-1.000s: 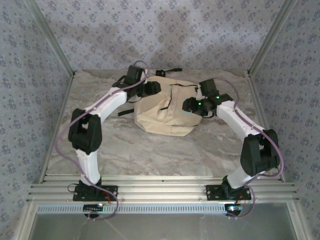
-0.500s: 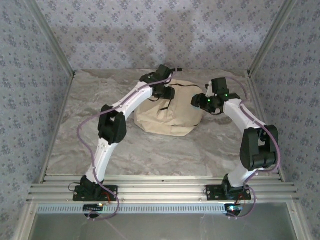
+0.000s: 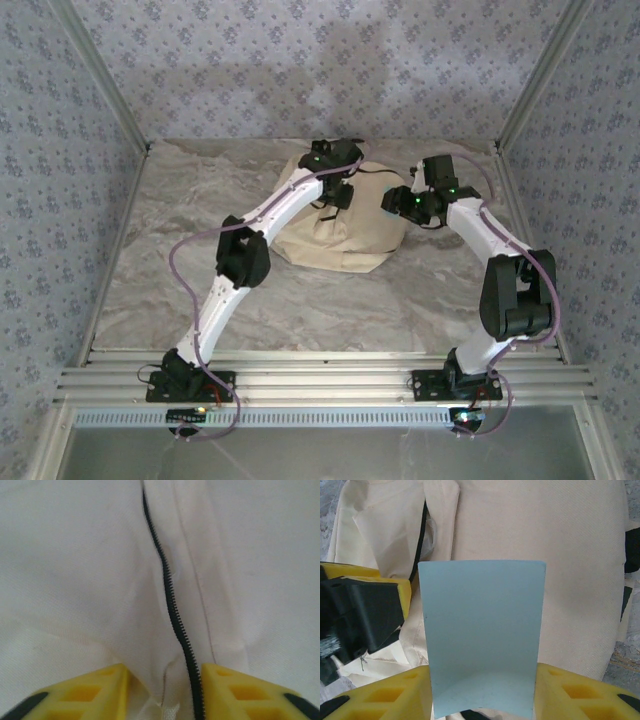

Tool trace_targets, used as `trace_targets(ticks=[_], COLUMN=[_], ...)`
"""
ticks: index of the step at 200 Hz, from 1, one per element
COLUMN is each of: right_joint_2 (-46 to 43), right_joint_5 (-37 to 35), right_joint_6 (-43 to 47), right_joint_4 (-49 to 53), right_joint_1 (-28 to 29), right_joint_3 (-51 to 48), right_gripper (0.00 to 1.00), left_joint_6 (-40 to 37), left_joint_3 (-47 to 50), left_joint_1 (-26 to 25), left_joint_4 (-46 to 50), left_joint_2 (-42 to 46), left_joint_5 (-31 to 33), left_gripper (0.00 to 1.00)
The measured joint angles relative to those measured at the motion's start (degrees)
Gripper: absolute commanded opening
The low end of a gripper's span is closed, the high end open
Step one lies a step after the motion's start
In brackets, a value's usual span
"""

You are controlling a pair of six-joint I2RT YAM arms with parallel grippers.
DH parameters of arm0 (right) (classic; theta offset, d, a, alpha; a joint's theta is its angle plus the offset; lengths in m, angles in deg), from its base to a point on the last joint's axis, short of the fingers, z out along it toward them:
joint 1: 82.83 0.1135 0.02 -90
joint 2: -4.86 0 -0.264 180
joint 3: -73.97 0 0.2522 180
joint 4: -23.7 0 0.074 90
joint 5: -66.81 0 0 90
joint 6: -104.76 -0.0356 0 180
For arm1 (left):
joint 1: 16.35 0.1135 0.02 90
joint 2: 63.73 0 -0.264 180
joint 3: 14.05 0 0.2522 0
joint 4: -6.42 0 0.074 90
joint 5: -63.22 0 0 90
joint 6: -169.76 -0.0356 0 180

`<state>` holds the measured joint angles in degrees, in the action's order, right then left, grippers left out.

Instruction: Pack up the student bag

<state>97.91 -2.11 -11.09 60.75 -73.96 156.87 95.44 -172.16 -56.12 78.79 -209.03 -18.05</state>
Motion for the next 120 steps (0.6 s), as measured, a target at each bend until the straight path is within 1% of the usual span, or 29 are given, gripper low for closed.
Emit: trace_targets(ticks=[19,31,61,81,95,120], right_joint_2=[0.00,0.00,0.00,0.24,1.29,4.87], right_joint_5=[0.00,0.00,0.11,0.66,1.03,1.92], right_joint_6=[0.00,0.00,-0.02,-0.04,-0.28,-1.42], right_joint_4=[0.00,0.00,-0.02,-0.24,-1.03,-2.58], right_joint_1=[0.00,0.00,0.00,0.11,0.44,1.60], right_joint_3=[0.00,0.00,0.00,0.02,0.44,2.49], right_gripper=[0.53,0.52,0.51,0.51,0.51,0.50], left_joint_6=[-0.90,-1.25,-1.53,-1.03,-0.02,1.88], left_joint_3=[-0.13,-0.33,-0.96,-0.52,2.19,10.56], left_joint_1=[0.02,0.00,0.00,0.44,0.98,2.47], left_joint_4=[0.31,0.42,0.79,0.55,-0.98,-5.68], left_joint_2=[-0.55,-0.55,-0.55,-0.07,1.86,8.33], left_joint_5=[1.66,2.29,2.40,-0.02,-2.45,-6.38], left_gripper=[0.10,0.00,0.00,0.00,0.00,0.00])
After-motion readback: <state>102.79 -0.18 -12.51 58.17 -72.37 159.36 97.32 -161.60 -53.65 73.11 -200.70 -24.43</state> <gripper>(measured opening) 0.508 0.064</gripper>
